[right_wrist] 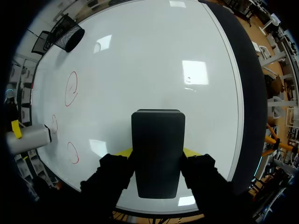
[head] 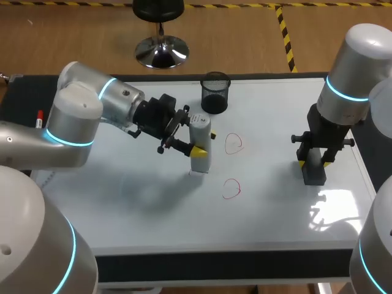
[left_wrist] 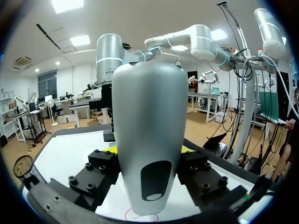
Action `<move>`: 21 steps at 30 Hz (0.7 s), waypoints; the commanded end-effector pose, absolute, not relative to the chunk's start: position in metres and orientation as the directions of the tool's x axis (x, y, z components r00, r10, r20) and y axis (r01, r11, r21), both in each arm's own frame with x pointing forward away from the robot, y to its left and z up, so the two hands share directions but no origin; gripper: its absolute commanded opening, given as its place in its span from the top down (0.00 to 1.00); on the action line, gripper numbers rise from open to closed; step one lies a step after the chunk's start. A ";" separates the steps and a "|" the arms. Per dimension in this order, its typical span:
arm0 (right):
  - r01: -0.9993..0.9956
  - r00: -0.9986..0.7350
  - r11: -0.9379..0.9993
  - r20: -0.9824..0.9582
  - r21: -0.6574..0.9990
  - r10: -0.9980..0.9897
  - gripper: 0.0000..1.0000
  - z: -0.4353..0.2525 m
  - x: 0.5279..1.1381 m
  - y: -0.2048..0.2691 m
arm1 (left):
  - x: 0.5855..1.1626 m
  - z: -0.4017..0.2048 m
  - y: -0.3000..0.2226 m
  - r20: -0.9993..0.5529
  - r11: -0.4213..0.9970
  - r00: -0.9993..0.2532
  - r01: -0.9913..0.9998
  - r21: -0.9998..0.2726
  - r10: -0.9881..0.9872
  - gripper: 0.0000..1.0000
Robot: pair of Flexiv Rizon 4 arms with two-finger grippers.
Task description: Pick up the inspection probe, press it on each red-marked spot on the whiteboard one by one, put down the probe, pick up the eraser, and wipe off all the red marks.
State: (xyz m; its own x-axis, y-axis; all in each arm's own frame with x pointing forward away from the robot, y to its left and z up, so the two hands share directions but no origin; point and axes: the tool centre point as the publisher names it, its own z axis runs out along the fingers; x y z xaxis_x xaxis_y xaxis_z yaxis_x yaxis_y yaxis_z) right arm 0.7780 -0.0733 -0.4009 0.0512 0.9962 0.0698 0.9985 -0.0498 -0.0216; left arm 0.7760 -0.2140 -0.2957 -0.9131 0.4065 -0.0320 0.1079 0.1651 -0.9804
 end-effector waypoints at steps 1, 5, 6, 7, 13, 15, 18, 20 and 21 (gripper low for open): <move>0.999 0.050 -0.049 0.071 -0.022 0.996 1.00 -0.400 0.778 -0.074 | 0.773 -0.287 -0.212 -0.038 0.174 -0.915 0.117 -0.978 0.401 1.00; 0.999 0.050 -0.049 0.071 -0.022 0.996 1.00 -0.400 0.778 -0.074 | 0.771 -0.286 -0.211 -0.035 0.176 -0.914 0.115 -0.978 0.405 1.00; 0.999 0.050 -0.049 0.071 -0.022 0.996 1.00 -0.400 0.778 -0.074 | 0.771 -0.286 -0.211 -0.027 0.180 -0.915 0.108 -0.978 0.402 1.00; 0.999 0.050 -0.049 0.071 -0.022 0.996 1.00 -0.400 0.778 -0.074 | 0.772 -0.285 -0.210 -0.009 0.189 -0.919 0.090 -0.978 0.393 1.00; 0.999 0.050 -0.049 0.071 -0.022 0.996 1.00 -0.400 0.778 -0.074 | 0.784 -0.279 -0.203 -0.010 0.208 -0.935 0.089 -0.974 0.354 1.00; 0.999 0.050 -0.049 0.071 -0.022 0.996 1.00 -0.400 0.778 -0.074 | 0.787 -0.276 -0.200 -0.014 0.210 -0.937 0.093 -0.973 0.348 1.00; 0.999 0.050 -0.049 0.071 -0.022 0.996 1.00 -0.400 0.778 -0.074 | 0.791 -0.273 -0.196 -0.017 0.213 -0.940 0.094 -0.972 0.339 1.00; 0.999 0.050 -0.049 0.071 -0.022 0.996 1.00 -0.400 0.778 -0.074 | 0.794 -0.271 -0.193 -0.015 0.217 -0.943 0.092 -0.972 0.332 1.00; 0.999 0.050 -0.049 0.071 -0.022 0.996 1.00 -0.400 0.778 -0.074 | 0.794 -0.271 -0.192 -0.016 0.218 -0.943 0.093 -0.972 0.332 1.00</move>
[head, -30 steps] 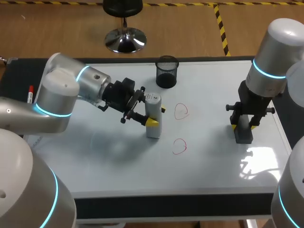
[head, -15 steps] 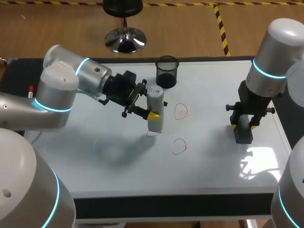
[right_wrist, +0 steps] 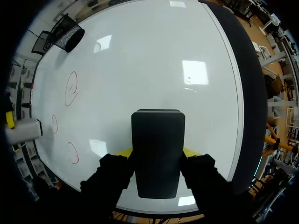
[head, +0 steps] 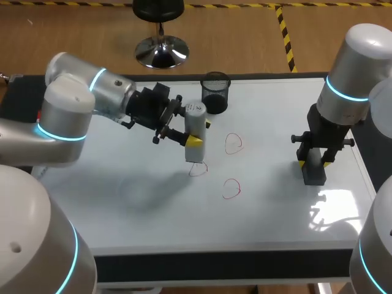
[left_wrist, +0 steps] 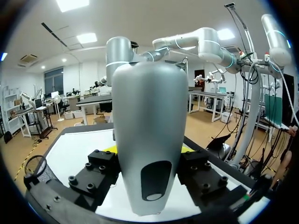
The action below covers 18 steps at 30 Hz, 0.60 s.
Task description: Pick up the inspection probe, press it on each red-marked spot on the whiteboard one by one, put down the probe, pick up the eraser, and wipe off all the red marks.
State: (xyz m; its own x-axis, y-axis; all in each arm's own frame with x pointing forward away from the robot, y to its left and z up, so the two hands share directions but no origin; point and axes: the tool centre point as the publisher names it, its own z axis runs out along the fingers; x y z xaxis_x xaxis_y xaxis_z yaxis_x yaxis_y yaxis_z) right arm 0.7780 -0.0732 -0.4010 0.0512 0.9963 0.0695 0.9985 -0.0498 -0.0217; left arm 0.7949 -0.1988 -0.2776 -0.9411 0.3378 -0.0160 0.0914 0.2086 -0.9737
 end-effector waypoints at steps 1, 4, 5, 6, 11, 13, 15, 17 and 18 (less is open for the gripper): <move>0.999 0.050 -0.049 0.071 -0.022 0.996 1.00 -0.400 0.778 -0.074 | 0.796 -0.270 -0.190 -0.015 0.219 -0.944 0.092 -0.971 0.329 1.00; 0.999 0.050 -0.049 0.071 -0.022 0.996 1.00 -0.400 0.778 -0.074 | 0.799 -0.269 -0.185 -0.014 0.221 -0.946 0.090 -0.971 0.325 1.00; 0.999 0.050 -0.049 0.071 -0.022 0.996 1.00 -0.400 0.778 -0.074 | 0.800 -0.268 -0.182 -0.012 0.222 -0.946 0.088 -0.971 0.324 1.00; 0.999 0.050 -0.049 0.071 -0.022 0.996 1.00 -0.400 0.778 -0.074 | 0.801 -0.267 -0.180 -0.012 0.226 -0.948 0.088 -0.970 0.317 1.00; 0.999 0.050 -0.049 0.071 -0.022 0.996 1.00 -0.400 0.778 -0.074 | 0.808 -0.264 -0.169 -0.006 0.212 -0.952 0.074 -0.975 0.305 1.00; 0.999 0.050 -0.049 0.071 -0.022 0.996 1.00 -0.400 0.778 -0.074 | 0.811 -0.264 -0.165 -0.006 0.211 -0.952 0.074 -0.975 0.305 1.00; 0.999 0.050 -0.049 0.071 -0.022 0.996 1.00 -0.400 0.778 -0.074 | 0.814 -0.264 -0.160 -0.007 0.209 -0.953 0.074 -0.975 0.303 1.00; 0.999 0.050 -0.049 0.071 -0.022 0.996 1.00 -0.400 0.778 -0.074 | 0.817 -0.263 -0.157 -0.006 0.207 -0.953 0.072 -0.976 0.302 1.00; 0.999 0.050 -0.049 0.071 -0.022 0.996 1.00 -0.400 0.778 -0.074 | 0.818 -0.263 -0.155 -0.006 0.206 -0.953 0.071 -0.976 0.302 1.00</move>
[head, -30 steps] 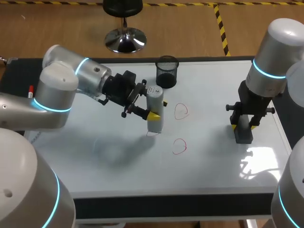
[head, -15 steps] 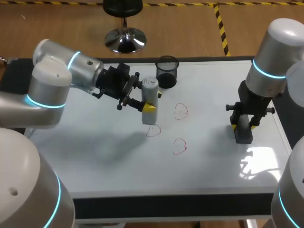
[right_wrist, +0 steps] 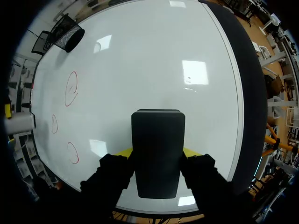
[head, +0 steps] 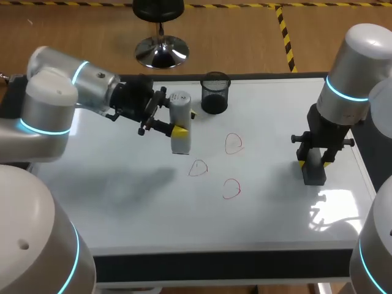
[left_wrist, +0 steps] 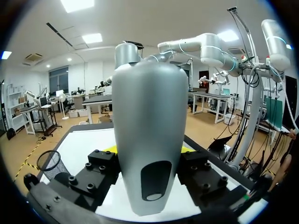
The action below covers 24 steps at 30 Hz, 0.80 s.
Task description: Pick up the inspection probe, press it on each red-marked spot on the whiteboard one by one, put down the probe, pick up the eraser, and wipe off all the red marks.
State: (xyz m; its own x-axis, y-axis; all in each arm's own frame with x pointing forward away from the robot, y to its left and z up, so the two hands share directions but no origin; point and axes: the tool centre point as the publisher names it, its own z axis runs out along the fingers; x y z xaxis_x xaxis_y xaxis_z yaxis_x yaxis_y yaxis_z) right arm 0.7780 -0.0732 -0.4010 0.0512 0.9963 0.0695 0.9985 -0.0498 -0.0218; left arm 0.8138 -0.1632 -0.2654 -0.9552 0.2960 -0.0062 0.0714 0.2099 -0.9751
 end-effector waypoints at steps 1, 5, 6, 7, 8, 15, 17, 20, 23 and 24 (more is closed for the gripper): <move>0.999 0.050 -0.049 0.071 -0.022 0.996 1.00 -0.400 0.778 -0.074 | 0.819 -0.263 -0.153 -0.002 0.203 -0.952 0.068 -0.977 0.305 1.00; 0.999 0.050 -0.049 0.071 -0.022 0.996 1.00 -0.400 0.778 -0.074 | 0.824 -0.261 -0.142 -0.007 0.198 -0.950 0.072 -0.978 0.312 1.00; 0.999 0.050 -0.049 0.071 -0.022 0.996 1.00 -0.400 0.778 -0.074 | 0.825 -0.261 -0.139 -0.001 0.197 -0.948 0.067 -0.978 0.318 1.00; 0.999 0.050 -0.049 0.071 -0.022 0.996 1.00 -0.400 0.778 -0.074 | 0.826 -0.261 -0.136 -0.006 0.197 -0.949 0.071 -0.978 0.316 1.00; 0.999 0.050 -0.049 0.071 -0.022 0.996 1.00 -0.400 0.778 -0.074 | 0.827 -0.260 -0.133 -0.016 0.196 -0.949 0.081 -0.977 0.314 1.00; 0.999 0.050 -0.049 0.071 -0.022 0.996 1.00 -0.400 0.778 -0.074 | 0.834 -0.252 -0.111 -0.002 0.170 -0.955 0.055 -0.984 0.296 1.00; 0.999 0.050 -0.049 0.071 -0.022 0.996 1.00 -0.400 0.778 -0.074 | 0.836 -0.252 -0.103 0.002 0.168 -0.957 0.049 -0.985 0.291 1.00; 0.999 0.050 -0.049 0.071 -0.022 0.996 1.00 -0.400 0.778 -0.074 | 0.837 -0.252 -0.091 0.003 0.172 -0.961 0.046 -0.984 0.277 1.00; 0.999 0.050 -0.049 0.071 -0.022 0.996 1.00 -0.400 0.778 -0.074 | 0.840 -0.250 -0.079 0.002 0.172 -0.965 0.045 -0.984 0.263 1.00; 0.999 0.050 -0.049 0.071 -0.022 0.996 1.00 -0.400 0.778 -0.074 | 0.841 -0.250 -0.075 -0.001 0.172 -0.966 0.047 -0.984 0.259 1.00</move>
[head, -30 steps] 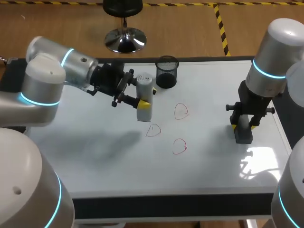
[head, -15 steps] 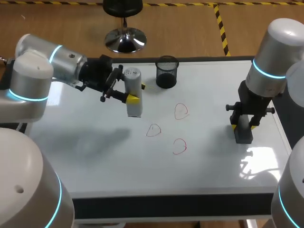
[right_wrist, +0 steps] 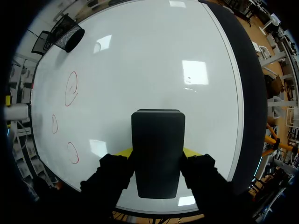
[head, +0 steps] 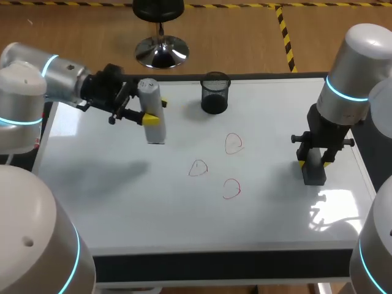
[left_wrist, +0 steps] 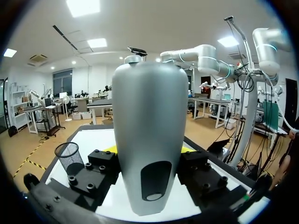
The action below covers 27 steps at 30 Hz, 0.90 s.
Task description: Pick up the inspection probe, press it on each red-marked spot on the whiteboard one by one, put down the probe, pick up the eraser, and wipe off all the red marks.
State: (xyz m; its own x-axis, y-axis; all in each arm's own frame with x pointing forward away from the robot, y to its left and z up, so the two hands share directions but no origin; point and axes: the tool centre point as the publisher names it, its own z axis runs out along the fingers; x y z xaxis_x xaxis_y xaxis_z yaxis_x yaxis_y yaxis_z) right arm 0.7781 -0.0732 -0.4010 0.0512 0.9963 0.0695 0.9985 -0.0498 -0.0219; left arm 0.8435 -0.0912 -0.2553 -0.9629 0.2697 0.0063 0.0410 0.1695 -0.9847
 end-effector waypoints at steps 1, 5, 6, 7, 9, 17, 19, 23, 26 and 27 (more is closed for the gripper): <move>0.999 0.050 -0.049 0.071 -0.022 0.996 1.00 -0.400 0.778 -0.074 | 0.843 -0.249 -0.072 -0.001 0.170 -0.967 0.045 -0.984 0.253 1.00; 0.999 0.050 -0.049 0.071 -0.022 0.996 1.00 -0.400 0.778 -0.074 | 0.846 -0.245 -0.059 0.001 0.163 -0.970 0.040 -0.986 0.242 1.00; 0.999 0.050 -0.049 0.071 -0.022 0.996 1.00 -0.400 0.778 -0.074 | 0.847 -0.243 -0.057 -0.006 0.159 -0.971 0.045 -0.986 0.239 1.00; 0.999 0.050 -0.049 0.071 -0.022 0.996 1.00 -0.400 0.778 -0.074 | 0.848 -0.242 -0.054 -0.008 0.152 -0.972 0.045 -0.987 0.236 1.00; 0.999 0.050 -0.049 0.071 -0.022 0.996 1.00 -0.400 0.778 -0.074 | 0.849 -0.240 -0.049 -0.015 0.146 -0.973 0.050 -0.988 0.229 1.00; 0.999 0.050 -0.049 0.071 -0.022 0.996 1.00 -0.400 0.778 -0.074 | 0.855 -0.238 -0.034 -0.030 0.140 -0.975 0.062 -0.988 0.219 1.00; 0.999 0.050 -0.049 0.071 -0.022 0.996 1.00 -0.400 0.778 -0.074 | 0.853 -0.239 -0.030 -0.032 0.148 -0.975 0.066 -0.987 0.222 1.00; 0.999 0.050 -0.049 0.071 -0.022 0.996 1.00 -0.400 0.778 -0.074 | 0.853 -0.244 -0.023 -0.031 0.159 -0.974 0.068 -0.985 0.226 1.00; 0.999 0.050 -0.049 0.071 -0.022 0.996 1.00 -0.400 0.778 -0.074 | 0.855 -0.245 -0.014 -0.030 0.160 -0.975 0.067 -0.985 0.222 1.00; 0.999 0.050 -0.049 0.071 -0.022 0.996 1.00 -0.400 0.778 -0.074 | 0.856 -0.245 -0.011 -0.029 0.160 -0.976 0.065 -0.985 0.218 1.00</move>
State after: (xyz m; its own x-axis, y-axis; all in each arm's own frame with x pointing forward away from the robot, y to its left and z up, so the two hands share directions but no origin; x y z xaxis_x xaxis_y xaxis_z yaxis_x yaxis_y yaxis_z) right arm 0.7781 -0.0732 -0.4010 0.0513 0.9963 0.0694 0.9985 -0.0499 -0.0219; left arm 0.8553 -0.0199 -0.2455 -0.9760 0.2162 -0.0277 0.0643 0.1645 -0.9843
